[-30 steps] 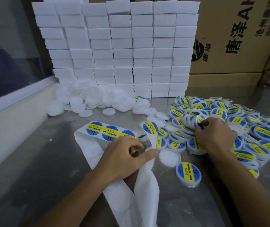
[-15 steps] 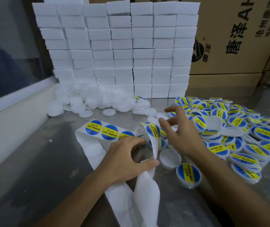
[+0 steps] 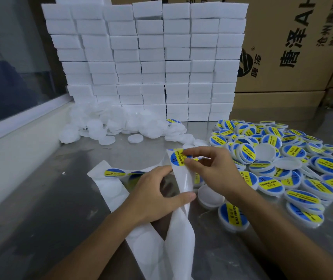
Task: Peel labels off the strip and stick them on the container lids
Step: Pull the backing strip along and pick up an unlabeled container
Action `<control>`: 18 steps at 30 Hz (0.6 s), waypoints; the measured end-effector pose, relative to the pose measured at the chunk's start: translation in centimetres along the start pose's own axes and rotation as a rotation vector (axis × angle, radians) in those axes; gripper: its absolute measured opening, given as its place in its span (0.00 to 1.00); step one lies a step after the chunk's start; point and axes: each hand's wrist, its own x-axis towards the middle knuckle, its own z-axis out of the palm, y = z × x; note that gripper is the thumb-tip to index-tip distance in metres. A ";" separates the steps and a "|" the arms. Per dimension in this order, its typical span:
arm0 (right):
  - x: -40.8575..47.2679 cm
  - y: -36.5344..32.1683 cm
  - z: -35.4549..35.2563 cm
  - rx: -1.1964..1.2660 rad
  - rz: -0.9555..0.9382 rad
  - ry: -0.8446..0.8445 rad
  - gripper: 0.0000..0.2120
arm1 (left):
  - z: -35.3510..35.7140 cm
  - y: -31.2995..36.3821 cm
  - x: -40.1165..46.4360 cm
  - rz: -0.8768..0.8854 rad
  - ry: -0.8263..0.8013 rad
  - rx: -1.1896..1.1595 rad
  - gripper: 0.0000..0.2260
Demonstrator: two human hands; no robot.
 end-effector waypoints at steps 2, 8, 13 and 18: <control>-0.1 0.0 0.1 0.014 0.000 -0.011 0.12 | 0.0 0.0 0.0 -0.033 0.009 -0.115 0.30; -0.2 0.2 0.5 0.051 -0.028 -0.058 0.20 | -0.2 0.2 0.7 -0.101 0.143 -0.382 0.15; -0.3 0.4 1.0 0.061 -0.077 -0.076 0.23 | -0.5 0.5 1.1 -0.170 0.216 -0.599 0.11; -0.5 0.9 1.9 0.012 -0.138 -0.025 0.23 | -0.7 0.7 1.1 -0.215 0.307 -0.733 0.07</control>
